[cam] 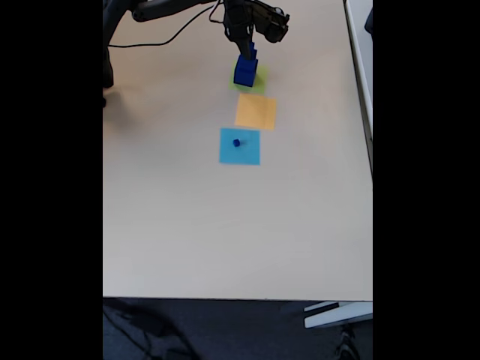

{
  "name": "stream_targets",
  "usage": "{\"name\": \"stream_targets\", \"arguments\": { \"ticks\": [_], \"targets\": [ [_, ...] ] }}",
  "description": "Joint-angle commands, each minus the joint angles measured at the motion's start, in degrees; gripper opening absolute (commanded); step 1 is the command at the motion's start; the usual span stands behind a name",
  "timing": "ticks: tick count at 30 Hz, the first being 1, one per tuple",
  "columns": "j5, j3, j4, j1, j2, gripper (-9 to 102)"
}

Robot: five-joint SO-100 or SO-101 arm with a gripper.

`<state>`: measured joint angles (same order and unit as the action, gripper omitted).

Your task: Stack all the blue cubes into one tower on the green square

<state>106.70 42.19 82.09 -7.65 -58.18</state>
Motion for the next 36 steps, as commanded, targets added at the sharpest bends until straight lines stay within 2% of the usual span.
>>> {"name": "stream_targets", "arguments": {
  "ticks": [1,16,22,36],
  "targets": [
    [-0.5,-1.2,-0.3,-0.1,-1.1,17],
    [-1.0,-1.7,0.1,-0.3,-1.8,18],
    [-2.4,-2.5,0.2,0.0,-3.5,22],
    [-3.1,0.1,3.5,2.3,-20.0,24]
  ]
}}
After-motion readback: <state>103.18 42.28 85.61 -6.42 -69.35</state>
